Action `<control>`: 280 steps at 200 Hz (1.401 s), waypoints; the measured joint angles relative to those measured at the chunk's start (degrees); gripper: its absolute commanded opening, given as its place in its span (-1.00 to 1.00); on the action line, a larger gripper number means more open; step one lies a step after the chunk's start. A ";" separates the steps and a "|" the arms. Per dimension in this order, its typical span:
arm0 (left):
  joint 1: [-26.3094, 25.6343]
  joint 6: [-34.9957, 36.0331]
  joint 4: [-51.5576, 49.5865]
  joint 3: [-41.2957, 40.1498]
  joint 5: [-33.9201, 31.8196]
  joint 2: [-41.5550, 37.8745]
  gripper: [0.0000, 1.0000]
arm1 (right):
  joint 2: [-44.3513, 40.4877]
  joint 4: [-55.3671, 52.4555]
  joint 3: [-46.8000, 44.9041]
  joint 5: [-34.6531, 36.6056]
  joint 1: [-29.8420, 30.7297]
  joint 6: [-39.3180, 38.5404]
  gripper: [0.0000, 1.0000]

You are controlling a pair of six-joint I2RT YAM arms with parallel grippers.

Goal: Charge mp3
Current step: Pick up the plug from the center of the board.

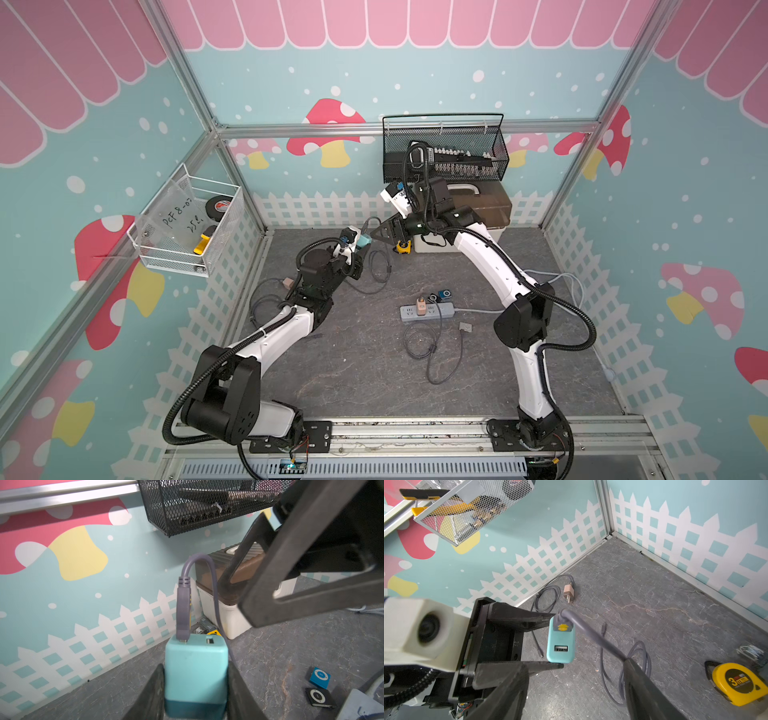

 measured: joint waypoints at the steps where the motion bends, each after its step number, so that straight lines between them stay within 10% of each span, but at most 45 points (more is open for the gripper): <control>1: -0.02 0.07 0.07 -0.02 -0.04 -0.02 -0.74 | 0.09 -0.11 0.11 0.02 0.02 0.00 0.38; 174: -2.75 8.11 4.28 -2.97 -0.48 -0.55 -0.76 | -5.75 -11.45 3.69 11.13 0.39 -8.28 0.67; 280: -5.31 13.49 4.55 -3.58 -0.50 -2.03 -0.75 | 2.03 -14.64 8.48 3.32 0.46 -5.16 0.24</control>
